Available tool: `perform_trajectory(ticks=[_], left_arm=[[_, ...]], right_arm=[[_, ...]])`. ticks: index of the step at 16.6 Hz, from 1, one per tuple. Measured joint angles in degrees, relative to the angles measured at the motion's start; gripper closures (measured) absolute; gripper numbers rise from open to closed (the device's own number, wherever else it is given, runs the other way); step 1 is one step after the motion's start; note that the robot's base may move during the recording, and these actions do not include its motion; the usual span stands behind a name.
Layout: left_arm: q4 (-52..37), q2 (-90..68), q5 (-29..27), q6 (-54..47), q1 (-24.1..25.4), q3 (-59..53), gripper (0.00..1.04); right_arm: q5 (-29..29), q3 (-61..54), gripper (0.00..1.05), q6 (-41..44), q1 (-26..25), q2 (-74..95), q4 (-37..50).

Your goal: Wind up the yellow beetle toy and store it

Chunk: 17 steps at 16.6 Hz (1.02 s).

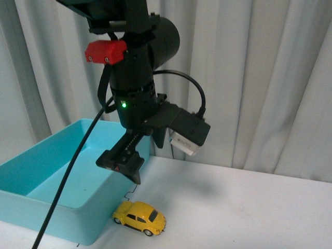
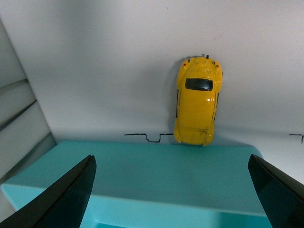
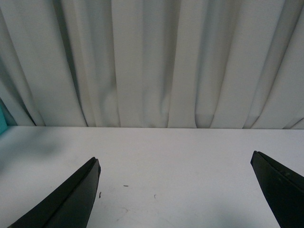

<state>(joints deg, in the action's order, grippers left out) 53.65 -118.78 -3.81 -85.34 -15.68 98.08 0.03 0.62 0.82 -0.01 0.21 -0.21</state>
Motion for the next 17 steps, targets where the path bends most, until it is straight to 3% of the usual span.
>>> perform_trajectory(ticks=[1, 3, 6, 13, 17], left_arm=[[-3.8, -1.81, -1.27, 3.45, -0.24, -3.78, 0.07], [-8.66, -5.55, -4.26, 20.11, 0.0, -7.52, 0.07], [-10.08, -6.01, -4.61, 25.24, 0.61, -9.49, 0.07], [-15.52, -7.32, -4.11, 23.39, 1.36, -12.13, 0.07], [-18.86, -7.85, -2.73, 15.37, 1.84, -13.4, 0.07]], right_arm=[[-0.02, 0.0, 0.07, 0.0, 0.0, 0.0, 0.02], [-0.02, 0.0, 0.07, 0.0, 0.0, 0.0, 0.0], [0.0, 0.0, 0.07, 0.0, 0.0, 0.0, 0.0], [-0.02, 0.0, 0.07, 0.0, 0.0, 0.0, 0.0], [-0.02, 0.0, 0.07, 0.0, 0.0, 0.0, 0.0]])
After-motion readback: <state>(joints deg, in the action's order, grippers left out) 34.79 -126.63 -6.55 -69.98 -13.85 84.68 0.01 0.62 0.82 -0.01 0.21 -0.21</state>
